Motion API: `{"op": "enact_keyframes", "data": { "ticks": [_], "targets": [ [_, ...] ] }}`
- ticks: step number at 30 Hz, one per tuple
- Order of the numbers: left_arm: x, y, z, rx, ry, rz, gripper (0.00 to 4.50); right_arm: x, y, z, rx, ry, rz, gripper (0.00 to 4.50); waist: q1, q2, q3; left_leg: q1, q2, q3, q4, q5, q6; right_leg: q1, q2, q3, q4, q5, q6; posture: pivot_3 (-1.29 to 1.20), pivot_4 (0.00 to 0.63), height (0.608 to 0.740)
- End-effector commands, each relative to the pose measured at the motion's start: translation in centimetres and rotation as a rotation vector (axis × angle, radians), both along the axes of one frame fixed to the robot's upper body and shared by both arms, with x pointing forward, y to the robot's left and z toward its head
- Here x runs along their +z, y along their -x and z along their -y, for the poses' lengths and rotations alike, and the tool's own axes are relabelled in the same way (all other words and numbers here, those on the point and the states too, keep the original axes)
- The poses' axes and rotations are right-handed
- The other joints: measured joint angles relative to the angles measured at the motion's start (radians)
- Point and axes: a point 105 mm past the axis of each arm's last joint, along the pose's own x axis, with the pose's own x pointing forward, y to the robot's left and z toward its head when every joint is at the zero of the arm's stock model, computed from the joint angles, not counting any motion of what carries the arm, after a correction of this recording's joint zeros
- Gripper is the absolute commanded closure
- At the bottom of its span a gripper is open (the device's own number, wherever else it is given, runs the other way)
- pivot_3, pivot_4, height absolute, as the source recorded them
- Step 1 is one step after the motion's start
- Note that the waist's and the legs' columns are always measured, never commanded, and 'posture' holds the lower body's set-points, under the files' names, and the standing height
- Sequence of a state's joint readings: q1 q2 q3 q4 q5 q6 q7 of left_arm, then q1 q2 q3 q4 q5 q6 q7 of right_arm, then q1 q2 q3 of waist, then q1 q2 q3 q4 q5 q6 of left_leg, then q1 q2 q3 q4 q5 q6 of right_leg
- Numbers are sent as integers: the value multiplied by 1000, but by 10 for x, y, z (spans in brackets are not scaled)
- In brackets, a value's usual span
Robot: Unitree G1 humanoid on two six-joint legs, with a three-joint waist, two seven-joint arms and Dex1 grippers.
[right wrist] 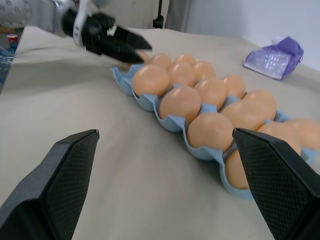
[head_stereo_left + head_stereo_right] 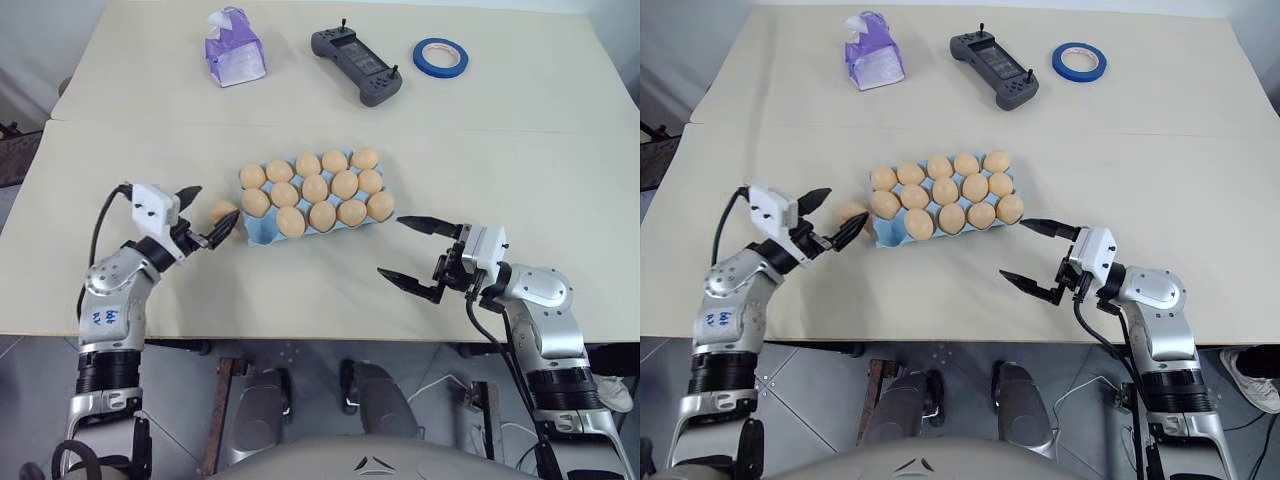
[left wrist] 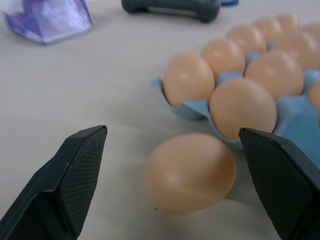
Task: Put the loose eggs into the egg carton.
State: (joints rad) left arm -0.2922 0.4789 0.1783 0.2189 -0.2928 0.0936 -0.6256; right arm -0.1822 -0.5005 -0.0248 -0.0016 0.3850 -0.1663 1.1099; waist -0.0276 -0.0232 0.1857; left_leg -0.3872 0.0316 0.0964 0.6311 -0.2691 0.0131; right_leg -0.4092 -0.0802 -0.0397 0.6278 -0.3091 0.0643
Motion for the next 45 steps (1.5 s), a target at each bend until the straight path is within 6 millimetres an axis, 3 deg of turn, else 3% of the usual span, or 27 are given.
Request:
{"op": "enact_keyframes", "data": {
  "ticks": [1, 3, 6, 11, 14, 16, 21, 24, 27, 30, 35, 37, 40, 45],
  "targets": [
    [0, -5, -2, 11, 12, 11, 0, 9, 1, -1, -11, -10, 38, 14, 1, 0, 0, 0, 0, 0, 0, 0, 0, 0, 0, 0, 0, 0, 0, 0, 150, 740],
    [-1, -7, -2, 13, 17, 11, 0, 9, 0, 0, -21, -12, 39, 14, 1, 0, 0, 0, 0, 0, 0, 0, 0, 0, 0, 0, 0, 0, 0, 0, 150, 740],
    [-1, -8, -1, 13, 31, 15, 592, 8, 0, -1, -27, -13, 38, 0, 3, 0, 0, 0, 0, 0, 0, 0, 0, 0, 0, 0, 0, 0, 0, 0, 150, 740],
    [0, -8, 1, 14, 44, 23, 2125, 7, -1, -3, -32, -17, 36, 0, 2, 0, 0, 0, 0, 0, 0, 0, 0, 0, 0, 0, 0, 0, 0, 0, 150, 740],
    [21, -1, -6, 30, 85, 133, 2207, 5, -2, -3, -33, -10, 32, 0, 1, 0, 0, 0, 0, 0, 0, 0, 0, 0, 0, -1, 0, 0, 0, 0, 150, 740],
    [31, 3, -5, 8, 92, 183, 2207, 4, -3, -3, -33, -6, 27, 0, 1, 0, 0, 0, 0, 0, 0, 0, 0, 0, 0, 0, 0, 0, 0, 0, 150, 740],
    [38, 21, 26, -221, 9, 181, 2207, 1, -3, -4, -19, 10, 13, 0, 2, 0, 0, 0, 0, 0, 0, 0, 0, 0, 0, -1, 0, 0, 0, 0, 150, 740],
    [37, 26, 43, -310, 18, 148, 2207, 1, -4, -4, -19, 11, 12, 0, 2, 0, 0, 0, 0, 0, 1, 0, 0, 1, 0, 0, 0, 0, 0, 0, 150, 740],
    [23, 26, 59, -356, -26, 90, 2207, 3, -7, -8, -12, 12, 27, 0, 2, 0, 0, 0, 0, 0, 1, 0, 0, 1, 0, 0, 1, 0, 0, 0, 150, 740],
    [18, 19, 55, -301, -34, 81, 2207, 6, -8, -10, -11, 8, 42, 0, 0, 0, 0, 0, 0, 0, 1, 1, 0, 1, 0, 0, 1, 0, 0, 0, 150, 740],
    [15, 27, 62, -362, -61, 67, 630, 10, -11, -11, -28, -5, 56, 0, 1, 0, 0, 0, 0, -1, 1, 1, 0, 0, 1, -1, 1, 0, 0, 0, 150, 740],
    [20, 22, 48, -284, -59, 92, 26, 11, -10, -13, -18, 0, 62, 0, 1, 0, 0, 0, 0, 0, 1, 1, 0, 1, 0, 0, 1, 0, 0, 0, 150, 740],
    [28, 25, 31, -226, -66, 116, 26, 12, -10, -14, -9, -6, 64, 0, -1, 0, 0, 0, 0, 0, 2, 1, 0, 1, 0, 0, 2, 0, 0, 0, 150, 740],
    [33, 54, 18, -259, -109, 116, 26, 8, -10, -6, -32, 13, 44, 0, 0, 0, 0, 0, 1, -1, 0, 1, -1, 0, 0, 0, 1, 0, 0, 0, 150, 740]
  ]
}}
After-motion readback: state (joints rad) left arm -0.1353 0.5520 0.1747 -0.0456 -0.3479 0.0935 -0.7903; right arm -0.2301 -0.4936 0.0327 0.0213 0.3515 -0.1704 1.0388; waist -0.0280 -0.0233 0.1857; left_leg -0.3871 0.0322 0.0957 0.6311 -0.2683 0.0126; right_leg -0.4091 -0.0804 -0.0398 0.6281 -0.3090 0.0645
